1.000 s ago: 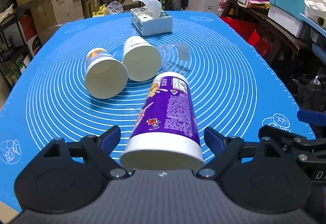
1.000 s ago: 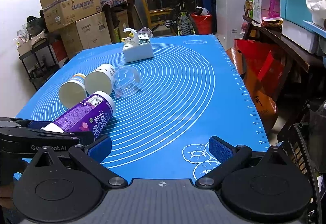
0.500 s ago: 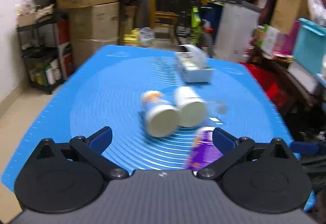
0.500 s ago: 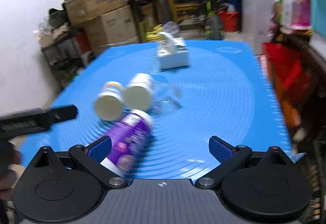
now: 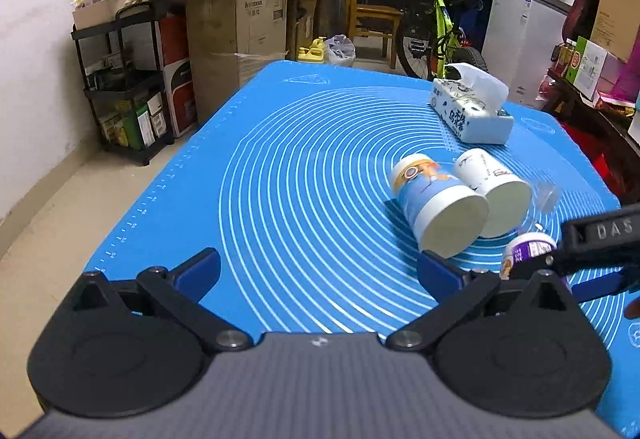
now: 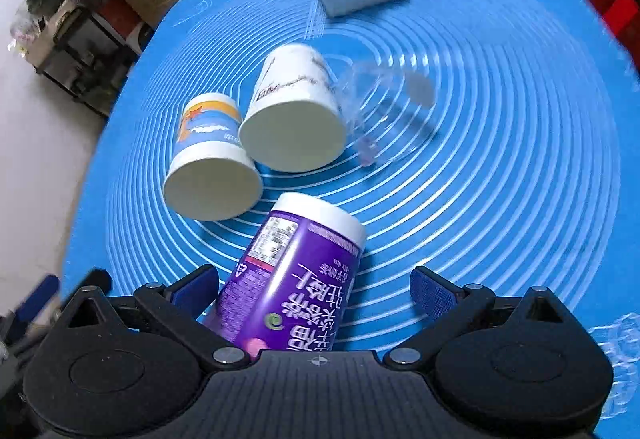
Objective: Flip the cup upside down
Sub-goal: 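Close the right gripper on the purple cup while the left gripper opens and releases it, then rotate the purple cup upright with the right gripper and lower it onto the mat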
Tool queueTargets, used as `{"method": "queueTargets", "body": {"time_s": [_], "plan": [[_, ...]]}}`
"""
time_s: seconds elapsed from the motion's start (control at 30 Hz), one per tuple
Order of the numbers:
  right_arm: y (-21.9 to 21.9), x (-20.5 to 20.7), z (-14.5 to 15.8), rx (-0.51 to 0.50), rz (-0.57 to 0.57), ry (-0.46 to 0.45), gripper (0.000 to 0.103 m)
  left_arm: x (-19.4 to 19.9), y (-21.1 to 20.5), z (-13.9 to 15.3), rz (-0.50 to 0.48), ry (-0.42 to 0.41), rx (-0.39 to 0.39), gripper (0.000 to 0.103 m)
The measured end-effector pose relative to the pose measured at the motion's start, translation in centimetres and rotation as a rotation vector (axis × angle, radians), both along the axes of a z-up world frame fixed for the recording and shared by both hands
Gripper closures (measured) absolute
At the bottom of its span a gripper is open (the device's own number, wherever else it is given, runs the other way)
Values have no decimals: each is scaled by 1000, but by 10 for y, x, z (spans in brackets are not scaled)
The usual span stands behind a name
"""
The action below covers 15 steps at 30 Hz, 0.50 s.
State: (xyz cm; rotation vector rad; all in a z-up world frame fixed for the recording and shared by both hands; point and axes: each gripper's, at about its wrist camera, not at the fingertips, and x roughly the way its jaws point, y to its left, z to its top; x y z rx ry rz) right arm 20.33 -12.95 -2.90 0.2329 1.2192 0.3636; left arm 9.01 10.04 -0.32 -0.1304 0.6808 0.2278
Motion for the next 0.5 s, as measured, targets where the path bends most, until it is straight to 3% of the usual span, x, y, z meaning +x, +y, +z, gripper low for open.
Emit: {"method": "queueTargets", "body": {"time_s": [0.13, 0.17, 0.23, 0.3, 0.43, 0.5], "plan": [[0, 5, -10, 66, -16, 61, 7, -1, 4, -2, -4, -1, 9, 0], [0, 5, -11, 85, -16, 69, 10, -1, 5, -3, -5, -1, 4, 0], [2, 5, -8, 130, 14, 63, 26, -1, 7, -5, -6, -1, -4, 0], [1, 2, -7, 145, 18, 63, 27, -1, 7, -6, -6, 1, -9, 0], [-3, -12, 2, 147, 45, -5, 27, -1, 5, -6, -14, -3, -16, 0], [-4, -24, 14, 109, 63, -92, 28, -2, 2, -4, -19, -10, -12, 0]]}}
